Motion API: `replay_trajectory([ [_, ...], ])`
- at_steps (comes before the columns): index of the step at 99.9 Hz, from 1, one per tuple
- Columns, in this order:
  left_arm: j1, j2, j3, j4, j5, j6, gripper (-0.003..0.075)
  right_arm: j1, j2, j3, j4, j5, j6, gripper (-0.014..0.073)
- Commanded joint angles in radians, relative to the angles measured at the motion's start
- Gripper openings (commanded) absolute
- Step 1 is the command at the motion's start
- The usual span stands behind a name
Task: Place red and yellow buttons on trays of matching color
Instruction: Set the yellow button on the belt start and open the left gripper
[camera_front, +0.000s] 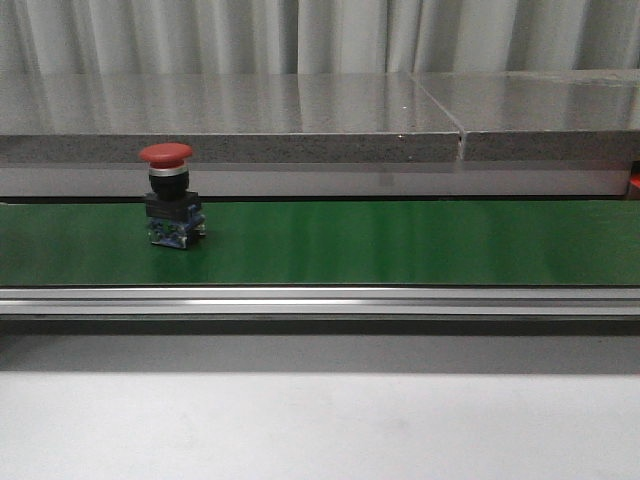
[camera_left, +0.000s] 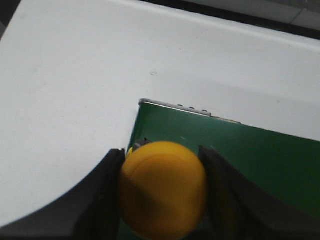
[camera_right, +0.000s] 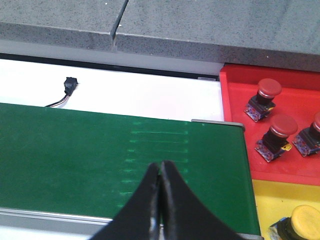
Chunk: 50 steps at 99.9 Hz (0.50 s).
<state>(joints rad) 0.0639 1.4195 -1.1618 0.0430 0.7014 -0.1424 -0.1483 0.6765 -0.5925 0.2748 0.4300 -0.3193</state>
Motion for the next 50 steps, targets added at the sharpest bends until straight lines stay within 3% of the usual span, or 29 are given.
replay_trajectory([
  [1, -0.022, -0.04, 0.014, -0.001, -0.092, -0.002, -0.0019, 0.002, -0.006, -0.027, 0.006, -0.07, -0.005, -0.0068],
  [50, -0.029, -0.005, 0.128, -0.018, -0.244, -0.002, -0.0019, 0.002, -0.006, -0.027, 0.006, -0.07, -0.005, -0.0068],
])
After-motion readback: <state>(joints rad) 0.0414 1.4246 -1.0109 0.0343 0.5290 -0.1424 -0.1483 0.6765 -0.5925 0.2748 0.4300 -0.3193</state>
